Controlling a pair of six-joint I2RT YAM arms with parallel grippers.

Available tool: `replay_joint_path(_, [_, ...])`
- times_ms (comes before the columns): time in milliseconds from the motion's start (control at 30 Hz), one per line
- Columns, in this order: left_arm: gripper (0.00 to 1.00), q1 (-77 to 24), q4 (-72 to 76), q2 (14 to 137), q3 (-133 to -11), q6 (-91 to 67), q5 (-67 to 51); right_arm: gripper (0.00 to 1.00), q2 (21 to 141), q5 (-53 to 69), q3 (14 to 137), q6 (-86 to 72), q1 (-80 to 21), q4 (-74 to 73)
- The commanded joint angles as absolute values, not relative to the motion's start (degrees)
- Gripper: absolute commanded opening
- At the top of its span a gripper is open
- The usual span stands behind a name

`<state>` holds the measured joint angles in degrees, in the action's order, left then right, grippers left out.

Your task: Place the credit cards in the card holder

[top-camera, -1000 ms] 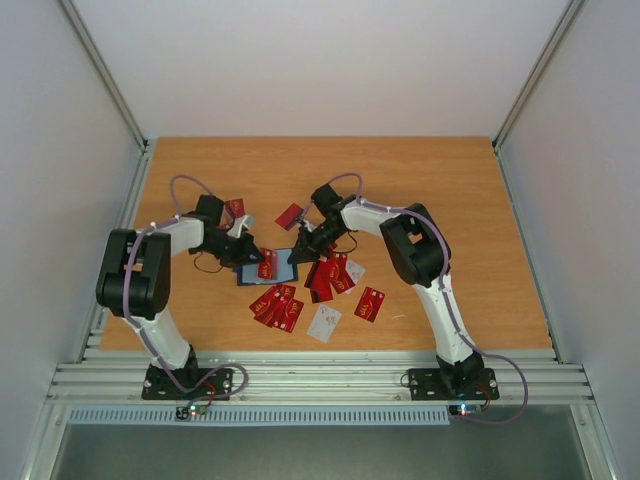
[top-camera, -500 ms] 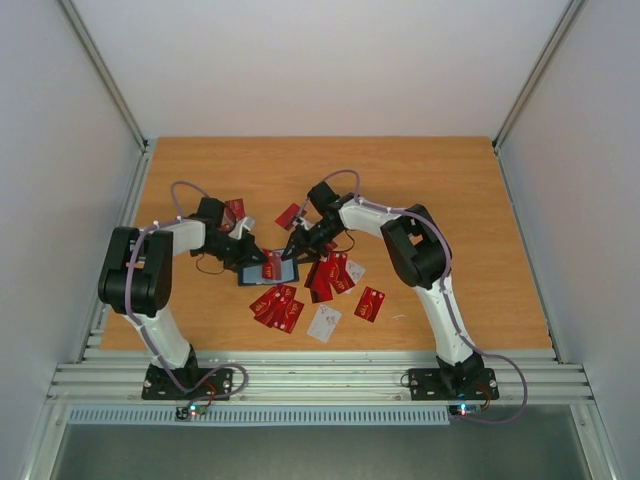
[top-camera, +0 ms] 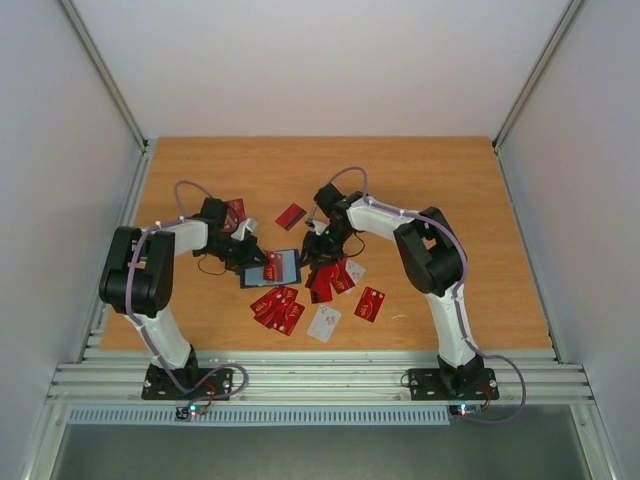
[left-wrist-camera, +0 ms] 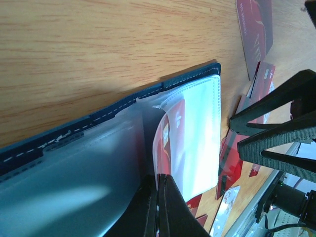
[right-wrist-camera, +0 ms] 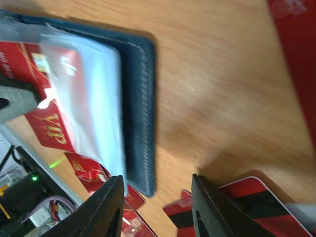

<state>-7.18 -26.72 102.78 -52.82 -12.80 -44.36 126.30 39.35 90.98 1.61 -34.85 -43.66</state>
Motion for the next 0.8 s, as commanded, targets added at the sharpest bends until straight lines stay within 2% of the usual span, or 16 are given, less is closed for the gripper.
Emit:
replay_joint_path(0, [0.00,-8.1,-30.6,103.4,-52.5,-11.3,-38.7,0.36,122.5,36.2,87.4,1.9,-34.8,-44.2])
replay_joint_path(367, [0.00,-8.8,-31.1,103.7,-53.3,-11.9,-38.3,0.14,127.0,38.2,89.4,0.6,-36.3,-41.8])
replay_joint_path(767, [0.00,-9.1,-28.6,104.2,-52.7,-14.7,-40.6,0.03,131.0,38.2,90.1,0.5,-37.0,-41.6])
